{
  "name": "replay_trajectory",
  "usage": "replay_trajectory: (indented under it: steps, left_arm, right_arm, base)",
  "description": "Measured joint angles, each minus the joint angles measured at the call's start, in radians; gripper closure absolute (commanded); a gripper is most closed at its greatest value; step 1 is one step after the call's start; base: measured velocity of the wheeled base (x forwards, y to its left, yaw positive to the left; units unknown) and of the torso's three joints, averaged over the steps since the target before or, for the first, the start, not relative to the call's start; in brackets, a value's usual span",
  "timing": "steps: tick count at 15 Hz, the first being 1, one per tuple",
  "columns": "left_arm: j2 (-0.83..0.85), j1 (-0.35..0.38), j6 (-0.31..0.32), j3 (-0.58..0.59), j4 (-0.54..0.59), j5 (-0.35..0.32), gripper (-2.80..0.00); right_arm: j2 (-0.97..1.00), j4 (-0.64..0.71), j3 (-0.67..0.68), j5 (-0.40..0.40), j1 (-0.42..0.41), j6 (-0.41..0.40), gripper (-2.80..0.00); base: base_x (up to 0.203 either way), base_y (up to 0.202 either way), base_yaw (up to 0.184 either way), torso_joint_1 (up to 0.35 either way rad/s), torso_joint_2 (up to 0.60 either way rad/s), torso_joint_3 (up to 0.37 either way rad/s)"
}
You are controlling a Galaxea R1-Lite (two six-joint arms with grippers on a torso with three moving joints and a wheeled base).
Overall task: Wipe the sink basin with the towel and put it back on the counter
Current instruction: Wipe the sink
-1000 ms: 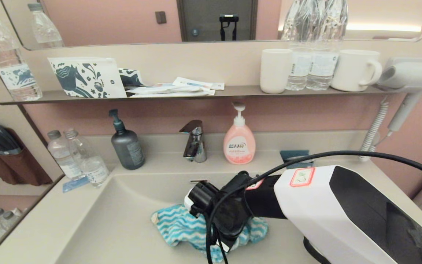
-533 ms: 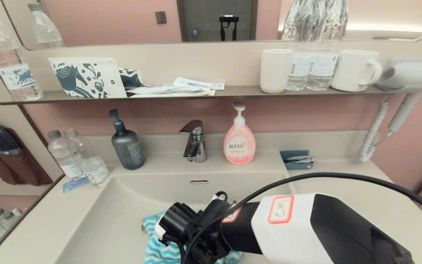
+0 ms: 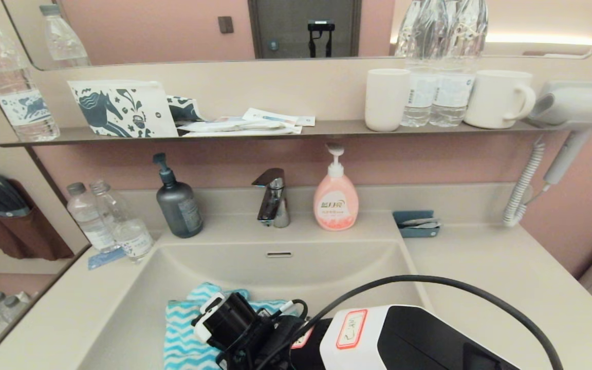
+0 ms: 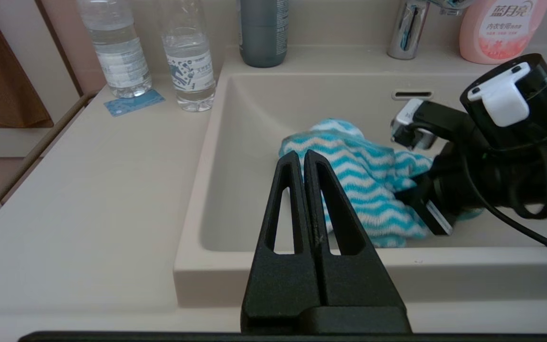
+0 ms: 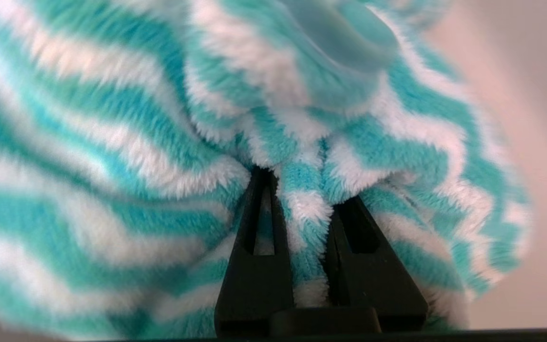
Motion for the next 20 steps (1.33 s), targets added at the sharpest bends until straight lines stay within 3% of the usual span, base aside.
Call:
replay_trajectory:
  steps: [6,9,17,20]
  left_arm:
    - [0.000,0.000,0.000,0.000,0.000,0.000,0.00]
    - [0.000,0.000,0.000,0.000,0.000,0.000,0.00]
    - [0.000,0.000,0.000,0.000,0.000,0.000,0.00]
    - [0.000,0.000,0.000,0.000,0.000,0.000,0.00]
  right_arm:
    - [0.023,-0.053,-0.005,-0.164,-0.114,-0.097,0.00]
    - [-0.004,-0.022,-0.001,-0.194,-0.174,-0.148,0.00]
    - [-0.128,0.197,0.056,-0.242,-0.233,-0.165,0.00]
    - [-0.168,0.351,0.101,-0.269,-0.247,-0.167,0.00]
  base:
    - [0.000,0.000,0.000,0.000,0.00,0.000]
    - [0.000,0.000,0.000,0.000,0.00,0.000]
    - [0.000,0.000,0.000,0.000,0.00,0.000]
    - [0.000,0.000,0.000,0.000,0.00,0.000]
